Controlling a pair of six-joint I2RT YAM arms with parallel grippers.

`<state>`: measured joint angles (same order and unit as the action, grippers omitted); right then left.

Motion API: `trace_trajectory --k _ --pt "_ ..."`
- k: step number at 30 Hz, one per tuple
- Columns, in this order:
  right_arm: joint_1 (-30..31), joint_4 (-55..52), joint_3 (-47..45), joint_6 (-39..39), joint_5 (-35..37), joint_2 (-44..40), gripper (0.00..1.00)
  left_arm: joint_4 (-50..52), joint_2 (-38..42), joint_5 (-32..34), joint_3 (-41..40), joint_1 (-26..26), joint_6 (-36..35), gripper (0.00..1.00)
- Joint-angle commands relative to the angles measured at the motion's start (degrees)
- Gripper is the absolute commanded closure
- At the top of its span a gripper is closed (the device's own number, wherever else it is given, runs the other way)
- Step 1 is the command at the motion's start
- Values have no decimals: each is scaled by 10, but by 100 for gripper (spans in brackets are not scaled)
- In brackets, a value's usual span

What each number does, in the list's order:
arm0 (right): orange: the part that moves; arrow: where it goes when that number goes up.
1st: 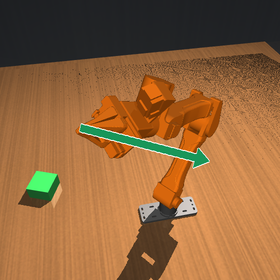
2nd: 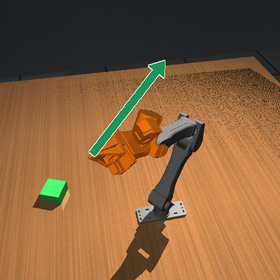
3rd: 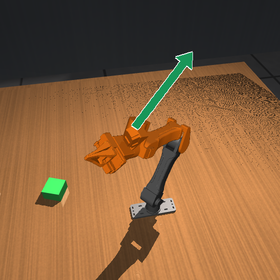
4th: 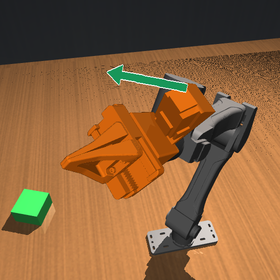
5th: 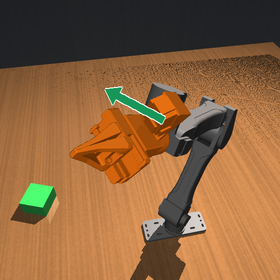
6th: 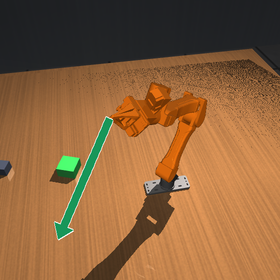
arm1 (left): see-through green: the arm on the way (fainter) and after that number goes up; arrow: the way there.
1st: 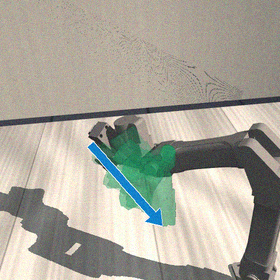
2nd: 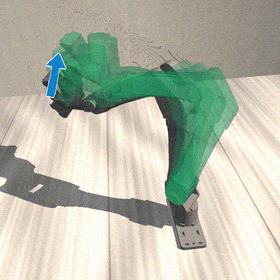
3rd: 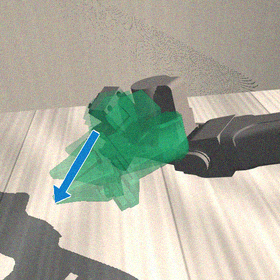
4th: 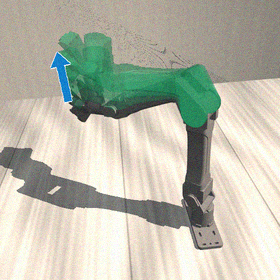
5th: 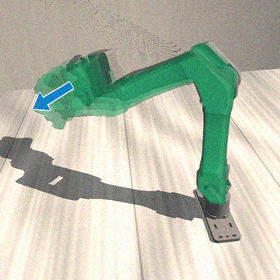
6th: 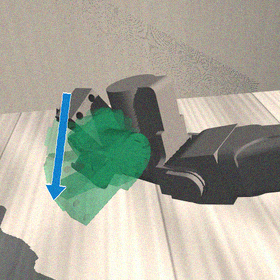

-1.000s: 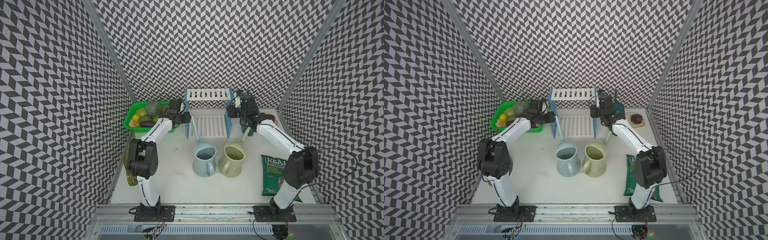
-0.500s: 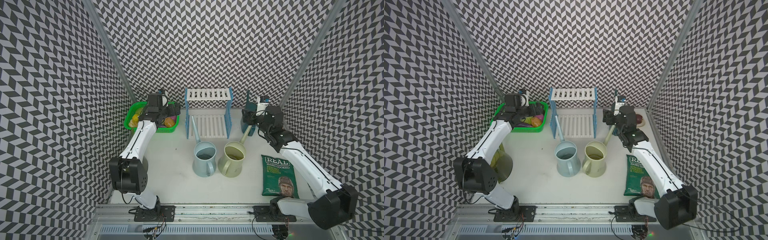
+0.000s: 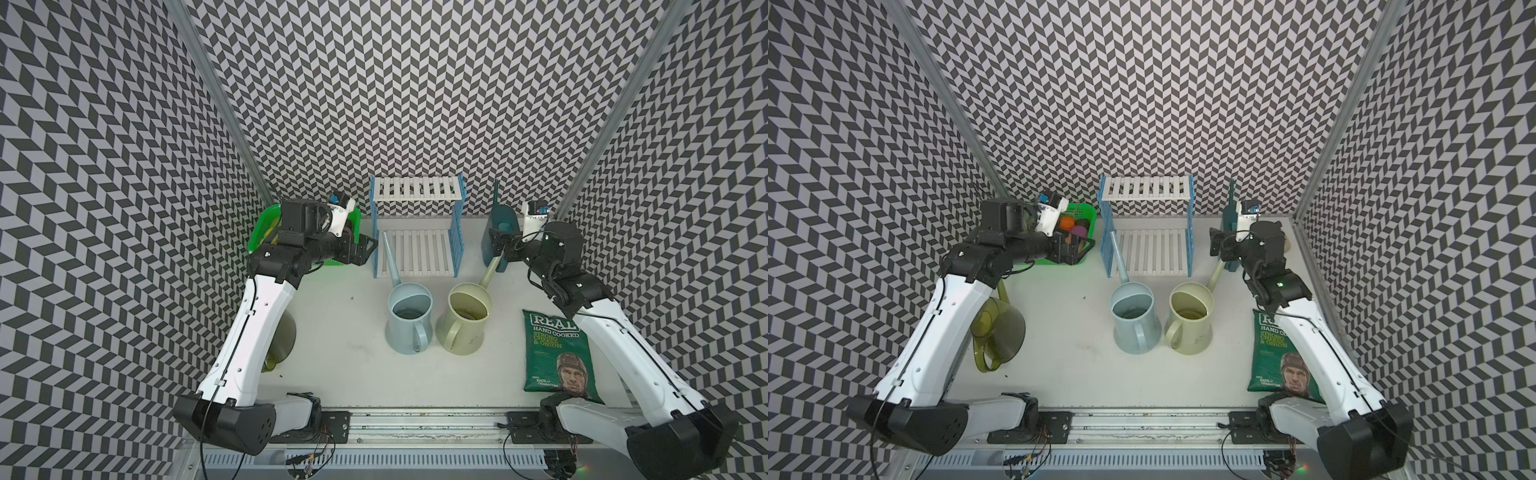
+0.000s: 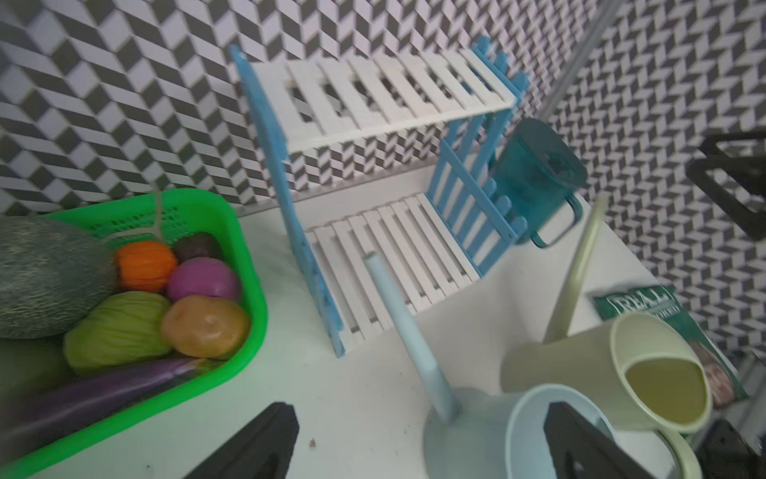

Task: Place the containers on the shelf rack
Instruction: Move the container to the center of the board.

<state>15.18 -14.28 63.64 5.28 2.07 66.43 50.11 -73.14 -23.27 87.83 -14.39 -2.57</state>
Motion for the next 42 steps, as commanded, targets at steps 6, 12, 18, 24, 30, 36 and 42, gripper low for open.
trace_trajectory --k 6,12,18,24,30,36,42 --pt "-3 2 -12 1 -4 -19 0 111 46 -6 -71 -71 -36 1" --pt "-3 1 -18 5 -7 -26 0 85 49 4 -145 -128 -40 9" --pt "-3 -1 -26 5 -7 -30 0 28 32 13 -176 -133 -27 12" --pt "-3 3 -27 3 -9 -28 0 7 13 13 -184 -134 -27 15" --pt "-3 6 -31 3 -9 -24 0 3 4 16 -190 -135 -52 16" --pt "-3 14 -37 9 -12 -24 1 -28 -4 60 -202 -136 -75 18" --pt "-3 13 -38 1 -6 -24 2 -76 -15 118 -206 -134 -98 18"
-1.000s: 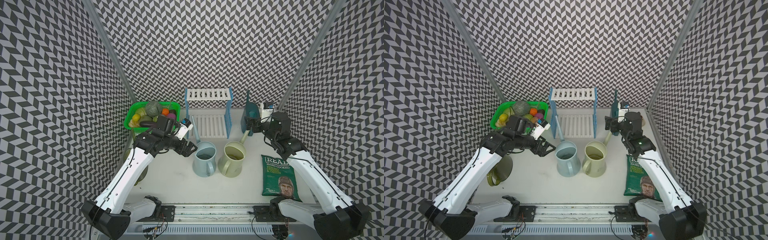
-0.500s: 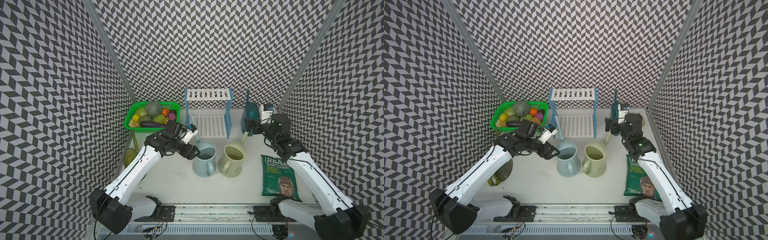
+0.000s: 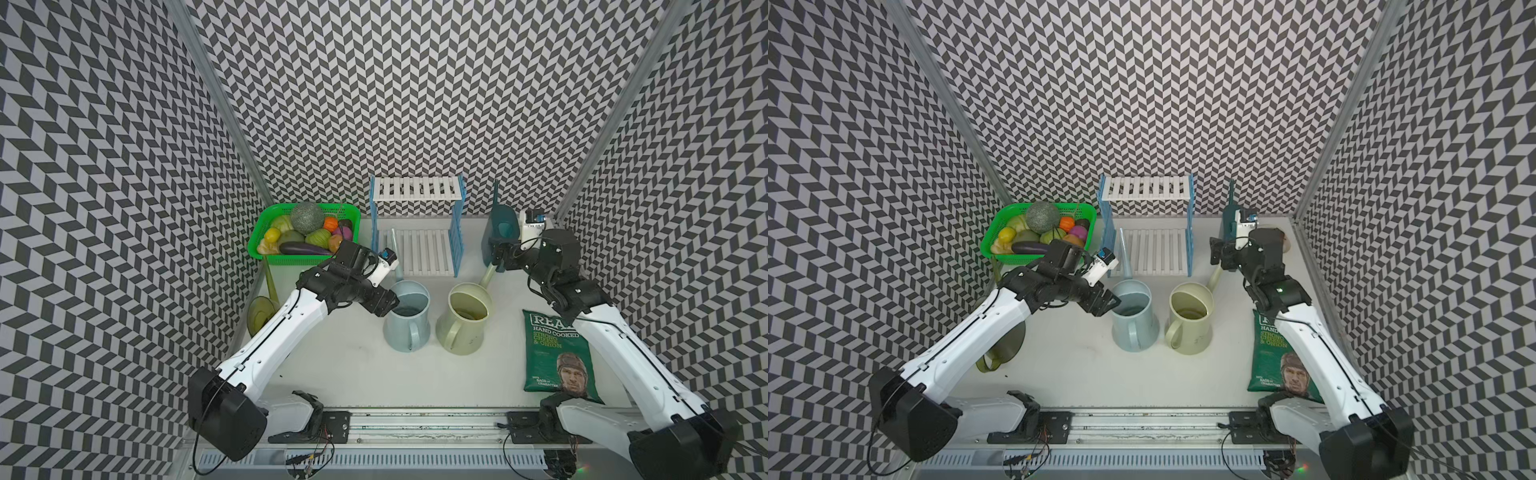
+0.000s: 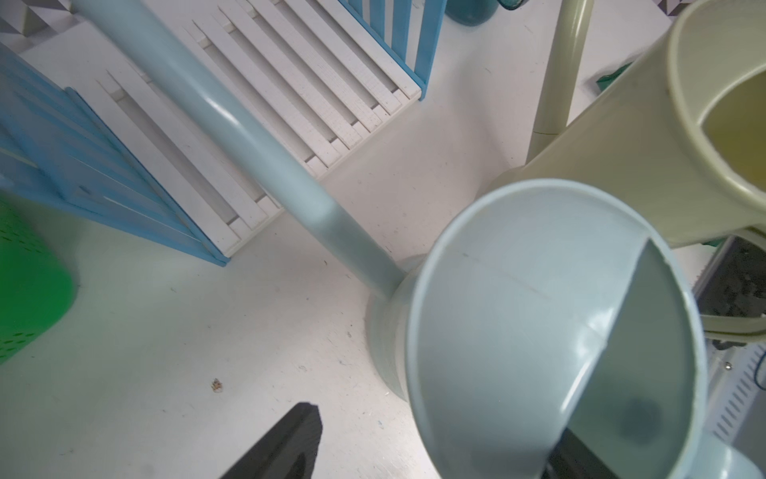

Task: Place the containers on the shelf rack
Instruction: Move the container to the center of the board.

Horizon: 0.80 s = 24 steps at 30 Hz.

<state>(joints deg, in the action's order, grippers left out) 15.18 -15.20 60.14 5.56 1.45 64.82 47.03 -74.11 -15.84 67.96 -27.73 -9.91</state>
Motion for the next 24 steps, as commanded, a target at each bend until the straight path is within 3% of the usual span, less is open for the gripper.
trace_trajectory --k 1,12,24 --pt "-3 21 -3 -3 2 -7 2 -52 -7 50 -9 0 -28 18" --pt "-3 22 -5 -3 7 -10 2 -114 -44 87 -1 29 -100 16" --pt "-3 25 -11 -7 10 -11 3 -159 -81 71 20 73 -140 13"
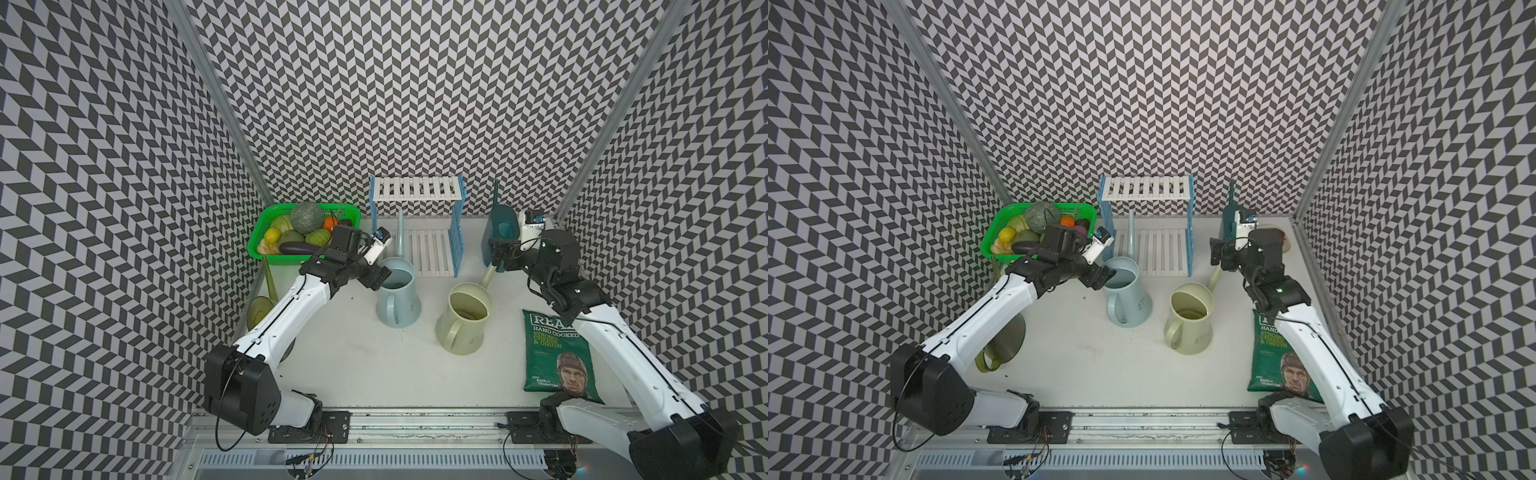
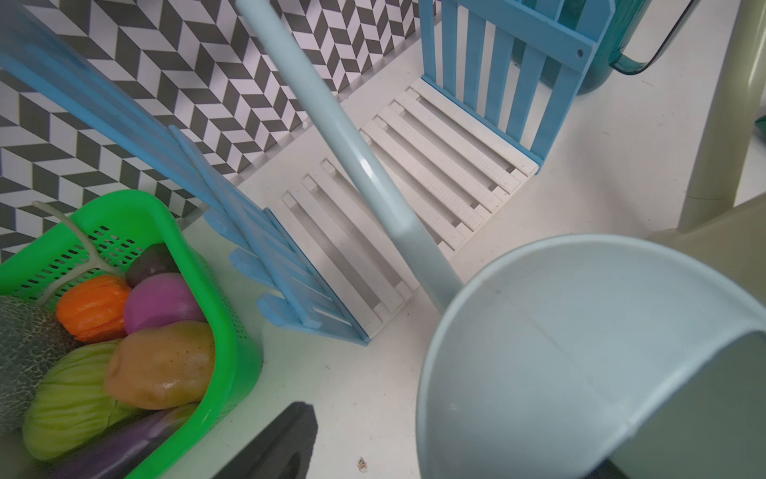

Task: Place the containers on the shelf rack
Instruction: 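Move the container to the center of the board, then pick up a container from the center of the board.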

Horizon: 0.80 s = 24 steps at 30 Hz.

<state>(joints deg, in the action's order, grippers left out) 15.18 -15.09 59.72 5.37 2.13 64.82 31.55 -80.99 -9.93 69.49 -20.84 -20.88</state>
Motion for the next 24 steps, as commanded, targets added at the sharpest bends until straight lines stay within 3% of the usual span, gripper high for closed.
trace_trajectory --k 1,4,7,16,24 --pt "-3 25 -7 -5 2 -10 3 -5 -12 9 6 5 -31 13" --pt "-3 25 -6 -4 -1 -11 3 3 -10 -3 18 4 -33 10" --pt "-3 25 -5 -6 -2 -13 2 24 -2 -16 38 4 -33 0" --pt "-3 21 -7 -9 -7 -20 1 109 60 -32 78 4 -11 0" --pt "-3 24 -10 -5 -4 -23 1 242 102 -85 64 -32 73 0"
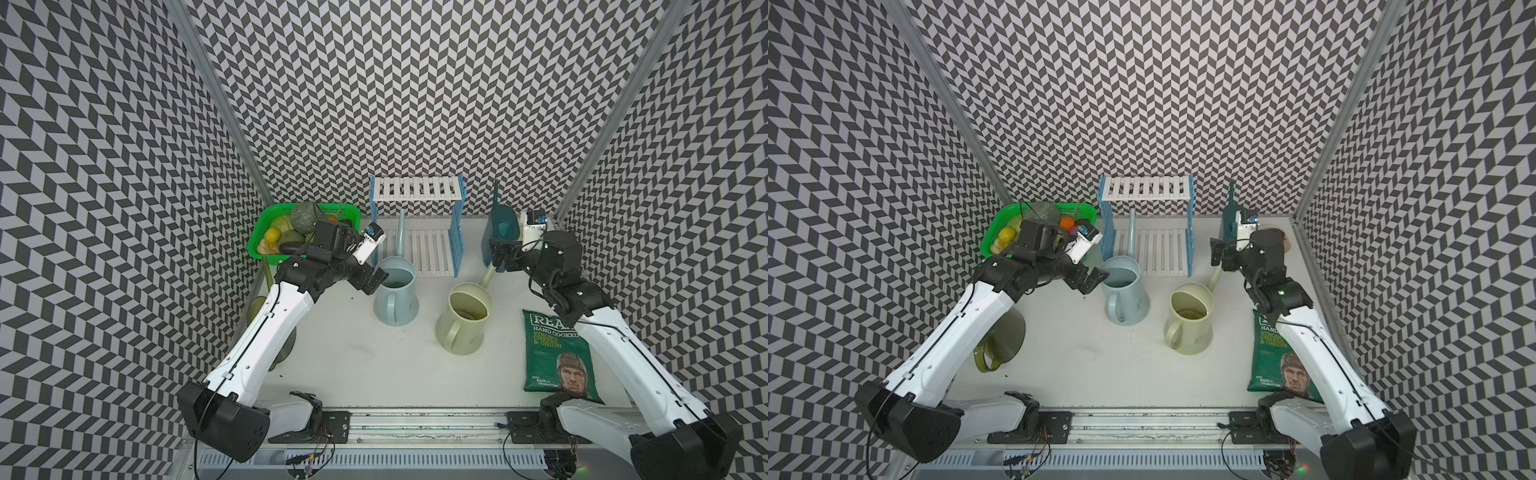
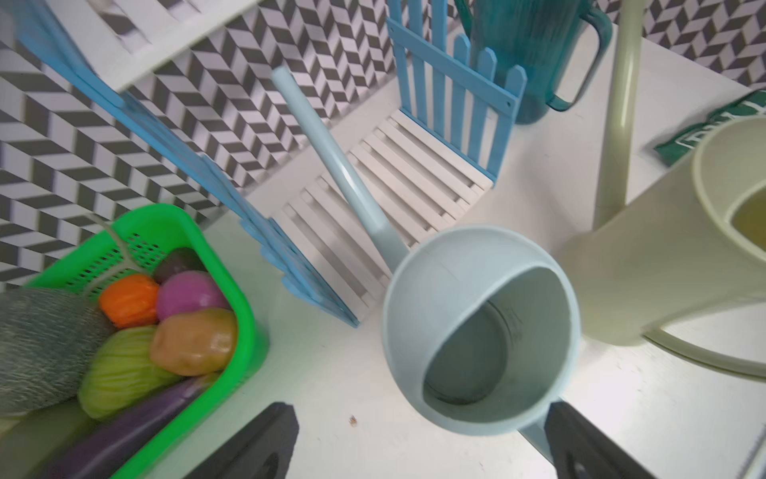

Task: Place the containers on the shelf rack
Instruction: 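Pick up a container from the center of the board.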

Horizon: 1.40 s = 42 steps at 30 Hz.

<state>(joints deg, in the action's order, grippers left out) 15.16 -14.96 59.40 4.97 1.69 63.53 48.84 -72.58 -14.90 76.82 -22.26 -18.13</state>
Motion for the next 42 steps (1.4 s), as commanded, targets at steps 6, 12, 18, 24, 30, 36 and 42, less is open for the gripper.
trace_trajectory --k 6,12,18,24,30,36,42 --pt "-3 25 -11 7 -9 -12 1 75 27 -67 -41 -57 126 0" --pt "-3 9 4 -9 -49 -17 4 48 14 -46 -81 -98 167 0" --pt "-2 -2 9 -14 -60 -18 4 4 -3 13 -105 -116 183 8" --pt "-2 6 -8 -16 -62 -18 5 -15 -26 82 -117 -115 151 21" --pt "-2 5 -7 -19 -69 -15 7 -31 -2 105 -129 -92 117 23" --pt "2 -3 1 -35 -116 -5 11 -85 42 99 -176 -41 80 25" --pt "59 -20 32 -50 -111 27 13 -202 99 79 -256 -4 43 31"
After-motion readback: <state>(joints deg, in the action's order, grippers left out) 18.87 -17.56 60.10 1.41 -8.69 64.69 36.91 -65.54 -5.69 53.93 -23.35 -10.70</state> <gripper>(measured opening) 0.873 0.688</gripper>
